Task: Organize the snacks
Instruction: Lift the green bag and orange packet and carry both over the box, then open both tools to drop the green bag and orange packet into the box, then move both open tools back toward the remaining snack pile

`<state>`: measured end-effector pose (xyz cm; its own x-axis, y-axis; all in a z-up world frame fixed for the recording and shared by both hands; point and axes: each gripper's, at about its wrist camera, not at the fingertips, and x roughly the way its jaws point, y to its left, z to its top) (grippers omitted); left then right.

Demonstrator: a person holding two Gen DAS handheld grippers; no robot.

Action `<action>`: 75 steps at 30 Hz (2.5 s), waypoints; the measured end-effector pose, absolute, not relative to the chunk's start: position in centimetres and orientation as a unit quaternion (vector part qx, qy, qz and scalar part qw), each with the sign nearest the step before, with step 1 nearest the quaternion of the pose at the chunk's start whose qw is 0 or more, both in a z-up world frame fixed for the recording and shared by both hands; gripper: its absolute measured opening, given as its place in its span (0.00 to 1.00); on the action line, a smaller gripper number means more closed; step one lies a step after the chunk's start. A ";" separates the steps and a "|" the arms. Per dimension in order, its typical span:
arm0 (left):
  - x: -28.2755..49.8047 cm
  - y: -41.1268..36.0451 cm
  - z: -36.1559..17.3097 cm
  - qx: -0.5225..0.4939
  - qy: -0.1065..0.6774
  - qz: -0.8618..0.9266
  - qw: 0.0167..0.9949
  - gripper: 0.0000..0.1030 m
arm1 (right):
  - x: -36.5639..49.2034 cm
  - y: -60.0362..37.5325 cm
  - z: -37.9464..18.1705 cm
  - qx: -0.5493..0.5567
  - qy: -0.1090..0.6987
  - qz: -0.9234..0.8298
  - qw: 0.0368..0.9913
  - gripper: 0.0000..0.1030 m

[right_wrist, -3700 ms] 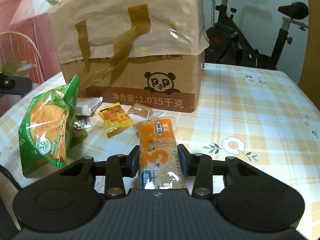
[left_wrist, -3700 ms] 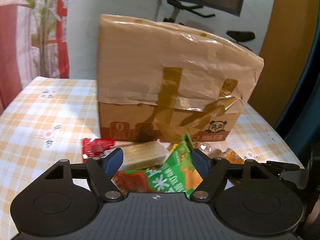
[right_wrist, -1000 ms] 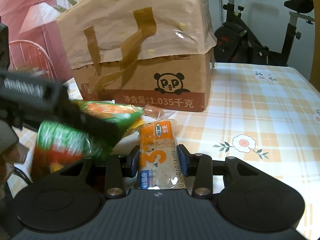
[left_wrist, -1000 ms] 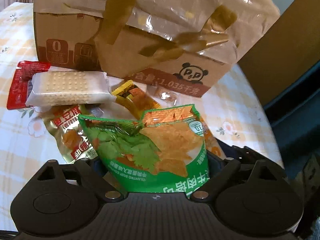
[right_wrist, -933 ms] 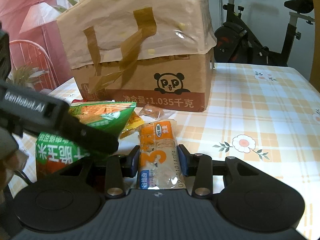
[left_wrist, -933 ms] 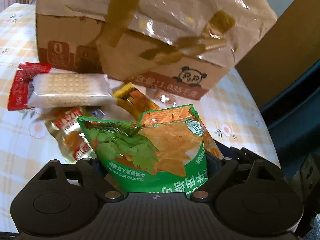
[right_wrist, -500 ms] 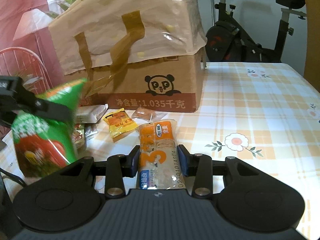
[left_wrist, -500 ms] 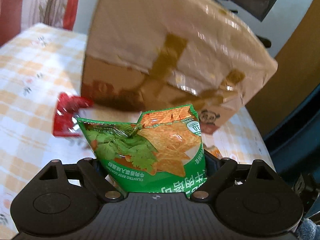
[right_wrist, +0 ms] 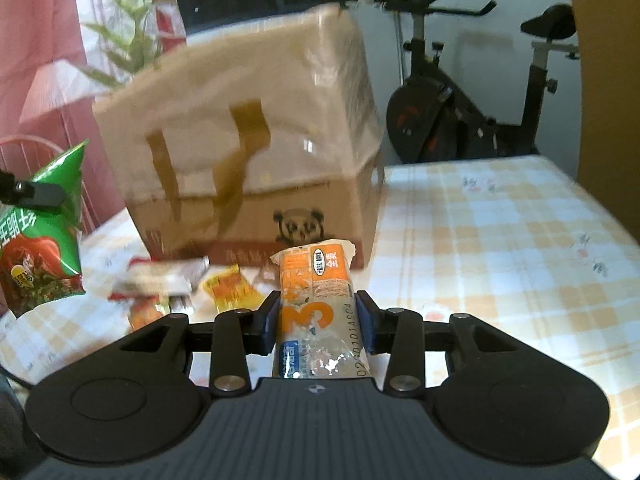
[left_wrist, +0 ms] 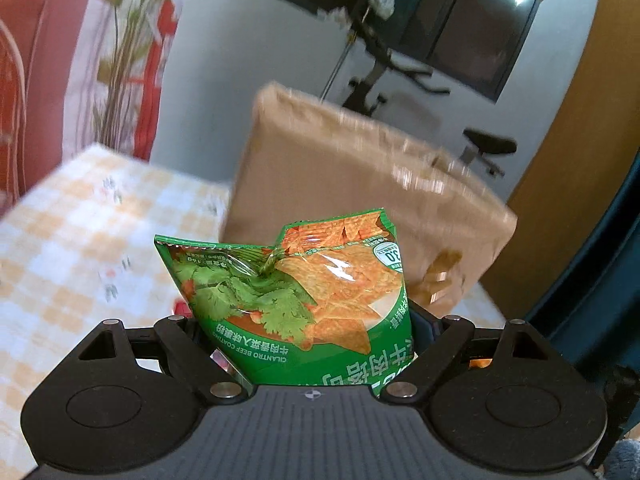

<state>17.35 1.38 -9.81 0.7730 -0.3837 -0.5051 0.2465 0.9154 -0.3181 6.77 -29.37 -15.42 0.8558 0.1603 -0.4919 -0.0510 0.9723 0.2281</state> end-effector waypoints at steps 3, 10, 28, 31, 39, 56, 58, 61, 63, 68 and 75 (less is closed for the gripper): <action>17.3 2.2 -8.0 -0.123 0.265 -0.172 0.941 0.87 | 6.2 -29.5 -13.2 0.103 0.238 0.054 0.964 0.40; 18.1 2.2 -3.2 -0.108 0.200 -0.180 0.957 0.87 | 6.0 -29.0 -6.7 0.096 0.156 0.067 0.981 0.40; 30.7 -5.3 2.6 -0.039 0.145 -0.211 0.966 0.87 | 19.8 -26.9 0.8 0.053 0.100 0.093 0.989 0.40; 33.8 -7.2 1.1 -0.018 0.176 -0.199 0.964 0.88 | 22.2 -26.7 0.2 0.052 0.122 0.088 0.987 0.40; 39.2 -8.9 -3.3 0.019 0.277 -0.191 0.941 0.91 | 24.6 -27.1 -1.8 0.060 0.175 0.075 0.980 0.42; 38.5 -5.9 -1.8 -0.016 0.267 -0.191 0.945 0.94 | 23.8 -25.6 -1.4 0.070 0.178 0.101 0.976 0.53; 37.4 -5.1 -1.1 -0.022 0.249 -0.192 0.949 0.94 | 23.4 -25.5 -1.3 0.072 0.176 0.099 0.977 0.53; 35.7 -4.0 -0.3 -0.024 0.230 -0.185 0.955 0.93 | 22.5 -25.4 -1.0 0.075 0.171 0.092 0.978 0.53; 34.2 -3.0 -0.1 -0.019 0.221 -0.178 0.959 0.92 | 21.8 -25.2 -1.0 0.074 0.167 0.087 0.979 0.53; 30.3 -0.3 -0.7 -0.001 0.208 -0.164 0.964 0.91 | 19.1 -24.5 -1.0 0.070 0.149 0.084 0.983 0.53; 25.7 3.1 -4.3 -0.004 0.234 -0.150 0.961 0.90 | 15.0 -23.1 -2.3 0.054 0.141 0.082 0.985 0.53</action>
<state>25.67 3.11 -4.25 0.8457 -0.2901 -0.4480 0.2865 0.9549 -0.0776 14.97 -23.08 -2.35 0.9470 0.1764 -0.2683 -0.1463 0.9808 0.1286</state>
